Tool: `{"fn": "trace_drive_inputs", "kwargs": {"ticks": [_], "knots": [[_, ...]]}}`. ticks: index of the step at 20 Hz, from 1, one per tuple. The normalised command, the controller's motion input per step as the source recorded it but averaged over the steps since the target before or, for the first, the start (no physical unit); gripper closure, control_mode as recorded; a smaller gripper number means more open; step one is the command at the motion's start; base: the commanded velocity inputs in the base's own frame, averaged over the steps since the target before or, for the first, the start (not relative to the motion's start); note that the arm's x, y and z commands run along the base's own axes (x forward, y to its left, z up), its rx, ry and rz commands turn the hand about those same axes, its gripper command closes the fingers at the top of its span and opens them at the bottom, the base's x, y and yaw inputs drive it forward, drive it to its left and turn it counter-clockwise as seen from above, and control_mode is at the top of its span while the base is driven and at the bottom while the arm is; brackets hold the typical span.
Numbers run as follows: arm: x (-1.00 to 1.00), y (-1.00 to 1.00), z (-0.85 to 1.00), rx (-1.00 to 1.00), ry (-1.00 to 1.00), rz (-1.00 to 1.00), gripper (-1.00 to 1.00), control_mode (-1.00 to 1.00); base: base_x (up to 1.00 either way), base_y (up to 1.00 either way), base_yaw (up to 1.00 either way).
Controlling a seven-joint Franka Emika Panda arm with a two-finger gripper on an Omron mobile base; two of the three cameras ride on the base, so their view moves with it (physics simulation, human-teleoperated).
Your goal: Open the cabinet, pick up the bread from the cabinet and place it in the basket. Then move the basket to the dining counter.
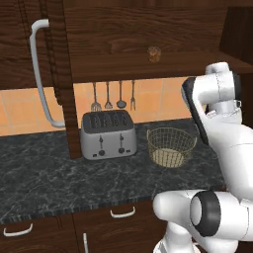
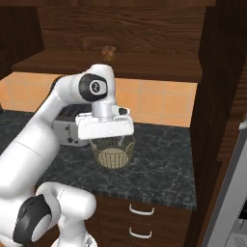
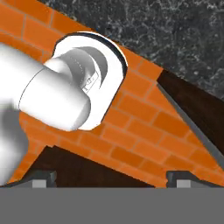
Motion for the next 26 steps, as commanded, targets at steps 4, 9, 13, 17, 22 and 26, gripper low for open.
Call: {"fn": "trace_drive_inputs", "kwargs": {"ticks": [4, 9, 13, 17, 22, 26], "knots": [[0.34, 0.21, -0.49, 0.71, -0.4, -0.15, -1.0, -1.0, 0.0, 0.0, 0.0], [0.24, 0.75, 0.08, 0.0, -0.57, -0.15, -1.0, -1.0, 0.0, 0.0, 0.0], [0.04, 0.61, 0.38, -0.38, -0.37, -0.13, -1.0, -1.0, 0.0, 0.0, 0.0], [0.03, 0.34, 0.2, -0.06, -0.24, -0.61, -1.0, -1.0, 0.0, 0.0, 0.0], [0.0, 0.14, 0.42, 0.16, -0.05, -0.62, -1.0, -1.0, 0.0, 0.0, 0.0], [0.13, 0.12, 0.57, 0.05, 0.0, -0.39, -1.0, -1.0, 0.0, 0.0, 0.0]]}}
